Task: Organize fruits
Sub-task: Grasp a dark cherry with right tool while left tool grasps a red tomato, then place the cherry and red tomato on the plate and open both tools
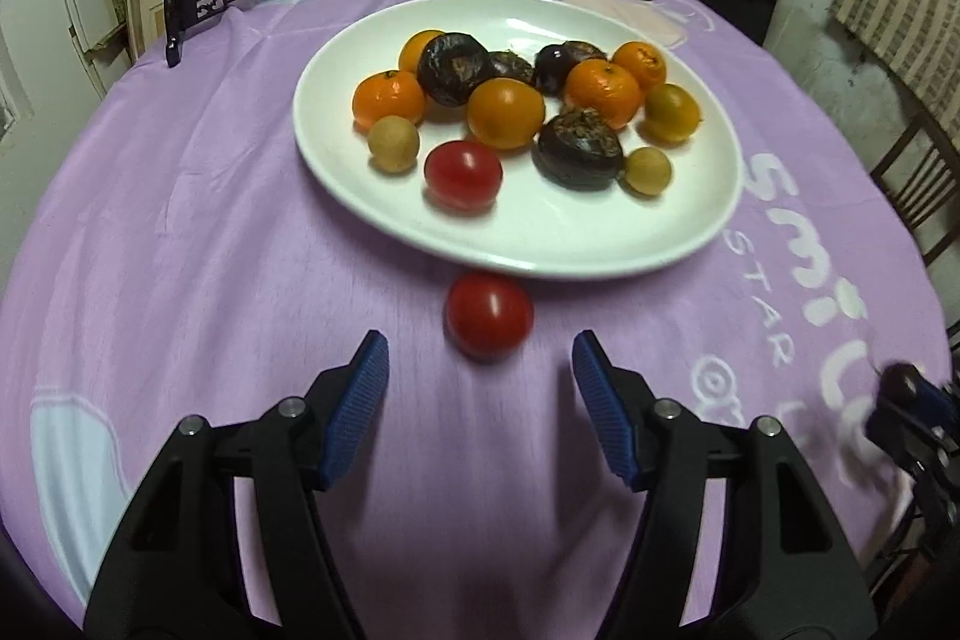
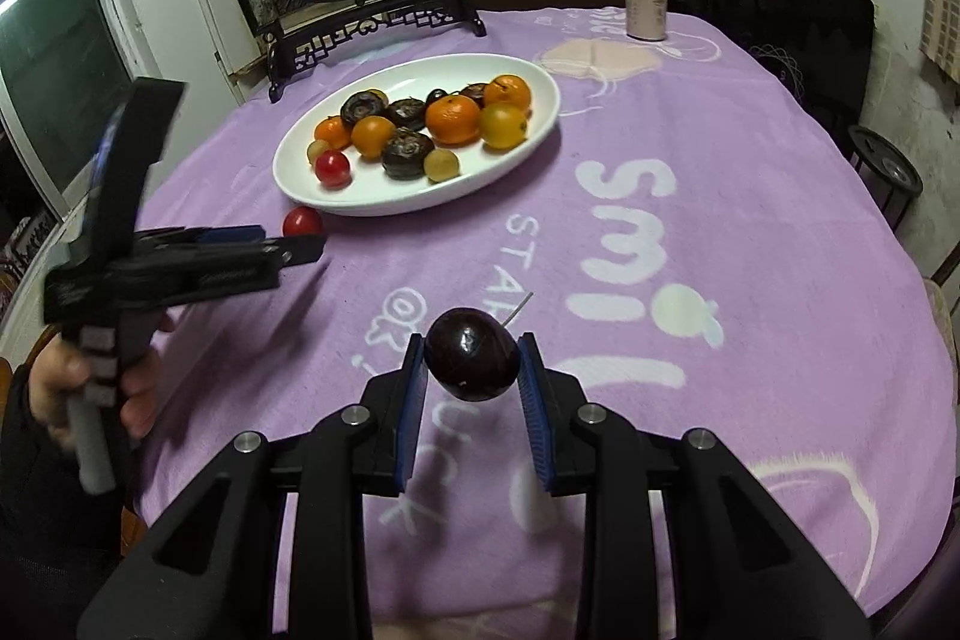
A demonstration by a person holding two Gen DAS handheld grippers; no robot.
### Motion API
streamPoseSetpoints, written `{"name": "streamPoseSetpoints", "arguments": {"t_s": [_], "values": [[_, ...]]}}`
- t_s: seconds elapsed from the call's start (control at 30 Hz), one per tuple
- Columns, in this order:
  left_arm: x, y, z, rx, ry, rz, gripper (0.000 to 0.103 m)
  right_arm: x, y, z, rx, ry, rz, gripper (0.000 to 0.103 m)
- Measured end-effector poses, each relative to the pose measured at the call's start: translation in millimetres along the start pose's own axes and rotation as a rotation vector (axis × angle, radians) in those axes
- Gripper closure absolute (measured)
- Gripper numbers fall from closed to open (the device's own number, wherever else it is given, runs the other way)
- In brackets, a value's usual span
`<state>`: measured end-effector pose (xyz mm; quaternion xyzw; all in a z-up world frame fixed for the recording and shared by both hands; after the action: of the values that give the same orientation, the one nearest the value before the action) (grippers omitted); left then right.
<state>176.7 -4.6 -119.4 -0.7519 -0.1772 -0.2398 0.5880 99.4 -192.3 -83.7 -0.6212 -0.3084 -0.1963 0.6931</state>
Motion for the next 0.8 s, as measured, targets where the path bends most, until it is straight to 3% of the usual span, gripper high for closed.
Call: {"name": "streamPoseSetpoints", "arguments": {"t_s": [0.13,0.23,0.4,0.6,0.8], "values": [[6,8,1,0.019,0.001,0.012,0.042,-2,0,-7,0.014,0.019,0.001,0.072],[8,14,1,0.035,0.007,0.017,0.049,-2,1,-8,0.022,0.02,0.003,0.072],[11,14,-2,0.014,0.025,0.0,0.073,-2,3,-4,0.027,0.012,0.008,0.072],[2,1,-4,-0.041,0.012,-0.016,0.073,-1,4,6,0.025,-0.009,0.017,0.072],[-23,-47,-12,-0.128,0.014,-0.07,0.073,0,17,17,0.023,-0.043,0.051,0.072]]}}
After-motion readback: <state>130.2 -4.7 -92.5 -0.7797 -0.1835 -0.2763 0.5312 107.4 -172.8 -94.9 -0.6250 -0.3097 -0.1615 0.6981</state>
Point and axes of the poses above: each gripper's, at about its wrist camera, not at the fingertips, and y roughly the way its jaws point, z to its left, x to its top, the point moved 5 cm from there along y, roughly the way its jaws point, and after that the axes turned 11 degrees about -x, right-handed, at the moved point
